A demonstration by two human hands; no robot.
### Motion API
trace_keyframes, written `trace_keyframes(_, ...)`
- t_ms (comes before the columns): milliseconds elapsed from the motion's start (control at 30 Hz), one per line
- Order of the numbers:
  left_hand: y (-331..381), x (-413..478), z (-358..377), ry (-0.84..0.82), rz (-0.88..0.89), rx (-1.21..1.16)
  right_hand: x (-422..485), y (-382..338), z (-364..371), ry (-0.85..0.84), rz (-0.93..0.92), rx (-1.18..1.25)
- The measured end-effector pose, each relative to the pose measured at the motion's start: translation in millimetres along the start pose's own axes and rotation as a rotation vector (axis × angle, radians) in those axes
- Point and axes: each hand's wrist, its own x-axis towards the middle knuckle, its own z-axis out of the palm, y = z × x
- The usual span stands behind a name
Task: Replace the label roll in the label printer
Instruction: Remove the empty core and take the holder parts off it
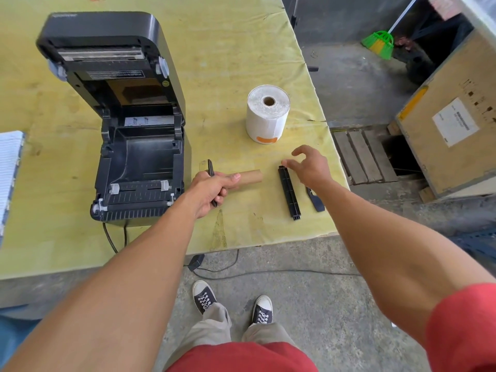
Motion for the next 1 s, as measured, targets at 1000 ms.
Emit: trace_keyframes(1000, -6.5, -14.1, 27.7, 0.118, -0.043, 0.177, -38.7, -52.4, 42.5, -0.165, 0.026, -0.259)
